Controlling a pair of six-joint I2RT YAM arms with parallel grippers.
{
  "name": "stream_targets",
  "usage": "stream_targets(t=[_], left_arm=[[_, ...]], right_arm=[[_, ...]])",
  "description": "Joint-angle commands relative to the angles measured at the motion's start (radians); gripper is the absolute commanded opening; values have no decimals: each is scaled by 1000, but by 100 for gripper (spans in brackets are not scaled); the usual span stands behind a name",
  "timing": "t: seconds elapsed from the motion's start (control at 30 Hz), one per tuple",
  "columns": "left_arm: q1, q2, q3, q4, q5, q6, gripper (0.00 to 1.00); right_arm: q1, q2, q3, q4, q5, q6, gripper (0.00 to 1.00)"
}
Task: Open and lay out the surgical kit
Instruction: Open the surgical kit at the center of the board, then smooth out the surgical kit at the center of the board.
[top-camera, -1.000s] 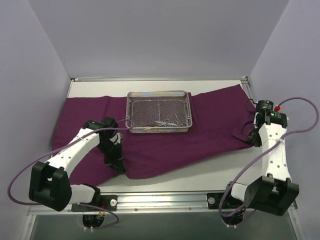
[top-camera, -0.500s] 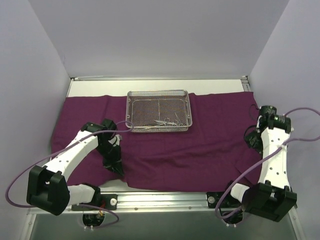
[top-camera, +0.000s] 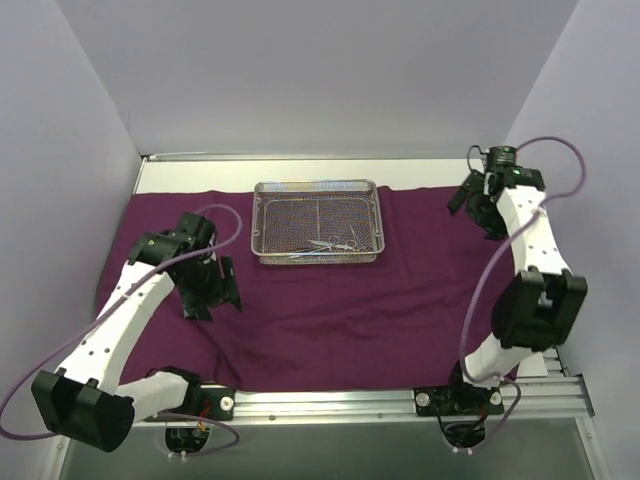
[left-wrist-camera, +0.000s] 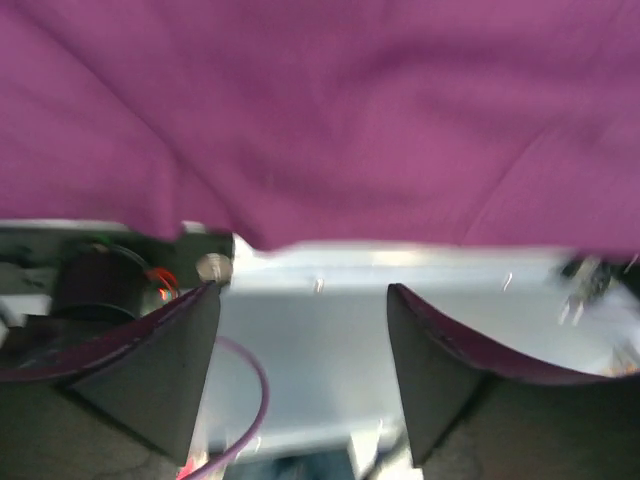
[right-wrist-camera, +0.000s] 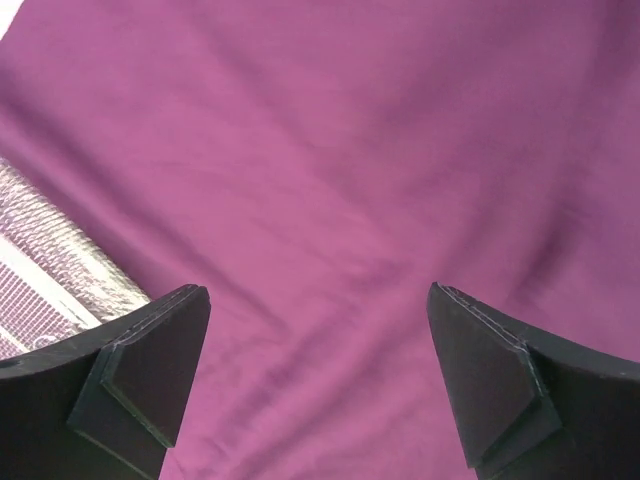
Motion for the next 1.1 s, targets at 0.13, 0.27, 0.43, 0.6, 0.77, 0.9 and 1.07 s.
stream_targets(t=[0.13,0.27,0.43,0.6,0.77,0.9,1.07], left_arm=[[121,171,319,-27,-352,14,97],[188,350,365,65,-323,89,94],[247,640,529,78,-400,146,94],[256,1023,808,-1,-440,155,94],[262,1200,1014,-80,-400,140,95],[268,1307,1137,-116,-340,150,93],[282,1429,1229,-122,-250,170,81]], right_arm=[[142,360,293,-56,-31,-126,100],[148,443,366,-62,-44,-181,100],[176,506,390,-57,-44,-209,100],[200,586,429,-61,-36,-223,100],[217,666,456,-44,-15,-220,100],[225,709,453,-18,-7,-212,100],[229,785,478,-7,12,-204,100]])
